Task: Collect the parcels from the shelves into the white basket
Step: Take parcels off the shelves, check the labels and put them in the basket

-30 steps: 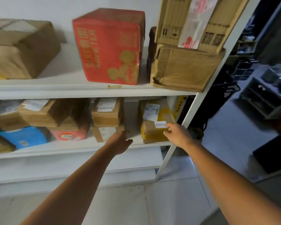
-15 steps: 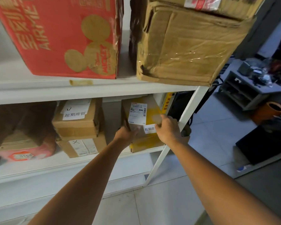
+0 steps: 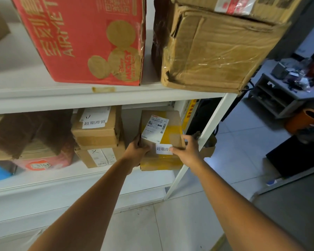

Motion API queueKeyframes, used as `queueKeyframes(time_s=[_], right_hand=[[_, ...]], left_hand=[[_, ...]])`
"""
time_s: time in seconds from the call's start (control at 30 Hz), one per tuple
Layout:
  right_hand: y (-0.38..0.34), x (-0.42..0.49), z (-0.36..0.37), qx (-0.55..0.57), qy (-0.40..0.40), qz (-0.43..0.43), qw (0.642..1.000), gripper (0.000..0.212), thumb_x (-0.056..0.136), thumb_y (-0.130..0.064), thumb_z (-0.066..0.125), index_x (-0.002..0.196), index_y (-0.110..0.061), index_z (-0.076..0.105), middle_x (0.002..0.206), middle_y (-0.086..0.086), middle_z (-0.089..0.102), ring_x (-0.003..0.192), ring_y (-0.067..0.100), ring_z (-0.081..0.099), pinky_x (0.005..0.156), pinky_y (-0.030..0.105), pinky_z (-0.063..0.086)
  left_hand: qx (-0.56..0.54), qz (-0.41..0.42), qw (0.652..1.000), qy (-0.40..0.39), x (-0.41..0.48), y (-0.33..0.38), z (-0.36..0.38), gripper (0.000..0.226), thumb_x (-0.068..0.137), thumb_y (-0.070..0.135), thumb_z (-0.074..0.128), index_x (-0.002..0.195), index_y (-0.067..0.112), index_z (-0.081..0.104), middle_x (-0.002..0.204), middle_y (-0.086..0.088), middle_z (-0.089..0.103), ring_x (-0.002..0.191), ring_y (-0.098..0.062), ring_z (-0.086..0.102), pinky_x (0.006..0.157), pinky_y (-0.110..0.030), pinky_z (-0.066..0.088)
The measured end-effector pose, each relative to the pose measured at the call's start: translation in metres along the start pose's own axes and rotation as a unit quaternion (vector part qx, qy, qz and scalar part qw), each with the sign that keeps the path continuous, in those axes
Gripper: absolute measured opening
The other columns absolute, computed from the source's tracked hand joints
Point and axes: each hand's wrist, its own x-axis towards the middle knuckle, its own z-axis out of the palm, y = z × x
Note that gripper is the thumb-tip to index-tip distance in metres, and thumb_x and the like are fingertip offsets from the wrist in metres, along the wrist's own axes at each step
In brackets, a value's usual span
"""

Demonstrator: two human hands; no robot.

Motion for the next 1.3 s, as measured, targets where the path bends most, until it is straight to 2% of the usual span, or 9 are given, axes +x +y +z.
queueKeyframes(time_s=[0.07,0.27,0.57,0.63,0.83,0.93,1.07,1.17,1.3], right_hand=[[0.01,-0.012,0.005,0.099,-0.014,0.028,0.995,0.06,0.081,-0.029,0.076,0.127,-0.036,0.038,0.124,0.004,0.059,0.087,0.007,0.064,0.07,0.016,0.049],[0.021,-0.037,0.011,0.129,-0.032,0.01,0.991,0.065,0.085,-0.031,0.073,0.142,-0.03,0.042,0.121,-0.003,0.062,0.069,-0.014,0.063,0.051,0.003,0.044],[0.04,-0.125,-0.003,0.13,-0.08,-0.021,0.988,0.061,0.085,-0.026,0.073,0.14,-0.026,0.046,0.128,-0.002,0.061,0.11,0.016,0.061,0.096,0.041,0.053],[0.042,-0.153,-0.009,0.111,-0.097,-0.045,0.988,0.061,0.085,-0.025,0.073,0.14,-0.026,0.047,0.127,-0.002,0.061,0.111,0.017,0.06,0.093,0.038,0.054],[0.042,-0.228,-0.003,0.098,-0.149,-0.111,0.978,0.058,0.086,-0.026,0.072,0.138,-0.032,0.048,0.119,-0.012,0.06,0.098,-0.002,0.057,0.066,0.003,0.048],[0.026,-0.256,0.016,0.091,-0.203,-0.147,0.964,0.056,0.086,-0.026,0.072,0.137,-0.03,0.049,0.121,-0.014,0.06,0.099,-0.006,0.057,0.072,0.003,0.047],[-0.004,-0.289,0.062,0.066,-0.279,-0.191,0.939,0.058,0.086,-0.028,0.072,0.139,-0.028,0.048,0.125,-0.011,0.061,0.107,0.006,0.059,0.079,0.011,0.049],[-0.038,-0.313,0.105,0.052,-0.331,-0.229,0.914,0.057,0.085,-0.025,0.073,0.137,-0.028,0.05,0.118,-0.013,0.062,0.098,-0.002,0.06,0.068,0.001,0.045],[-0.078,-0.344,0.16,0.047,-0.42,-0.263,0.868,0.058,0.084,-0.025,0.073,0.136,-0.034,0.049,0.114,-0.018,0.063,0.099,-0.005,0.06,0.065,0.004,0.048]], left_hand=[[-0.016,-0.006,1.0,0.004,-0.012,-0.006,-0.001,0.061,0.09,0.024,0.065,0.142,0.032,0.034,0.121,0.002,0.059,0.094,-0.009,0.059,0.058,-0.02,0.052],[-0.043,-0.003,0.999,0.0,-0.048,-0.017,0.001,0.063,0.092,0.022,0.062,0.145,0.036,0.032,0.13,0.001,0.054,0.104,-0.015,0.057,0.055,-0.017,0.054],[-0.097,-0.011,0.995,0.023,-0.15,-0.039,0.019,0.063,0.092,0.015,0.062,0.144,0.037,0.035,0.132,0.001,0.057,0.109,-0.017,0.061,0.071,-0.028,0.059],[-0.108,-0.013,0.993,0.051,-0.186,-0.049,0.026,0.064,0.091,0.015,0.063,0.144,0.037,0.035,0.129,0.001,0.059,0.106,-0.014,0.062,0.069,-0.027,0.059],[-0.139,-0.001,0.981,0.136,-0.28,-0.079,0.023,0.067,0.091,0.016,0.064,0.145,0.04,0.033,0.134,0.001,0.055,0.115,-0.022,0.059,0.079,-0.034,0.059],[-0.146,0.01,0.972,0.182,-0.325,-0.09,0.004,0.068,0.091,0.014,0.063,0.147,0.037,0.03,0.136,0.0,0.054,0.118,-0.024,0.057,0.091,-0.042,0.054],[-0.165,0.03,0.949,0.267,-0.379,-0.107,-0.039,0.068,0.091,0.01,0.061,0.147,0.035,0.03,0.132,-0.001,0.057,0.114,-0.023,0.06,0.086,-0.034,0.056],[-0.186,0.043,0.925,0.327,-0.42,-0.117,-0.075,0.072,0.092,0.012,0.061,0.149,0.032,0.023,0.137,-0.004,0.053,0.118,-0.025,0.057,0.096,-0.047,0.05],[-0.195,0.068,0.882,0.424,-0.476,-0.126,-0.107,0.07,0.092,0.011,0.061,0.148,0.032,0.026,0.135,-0.003,0.055,0.116,-0.02,0.06,0.09,-0.037,0.055]])
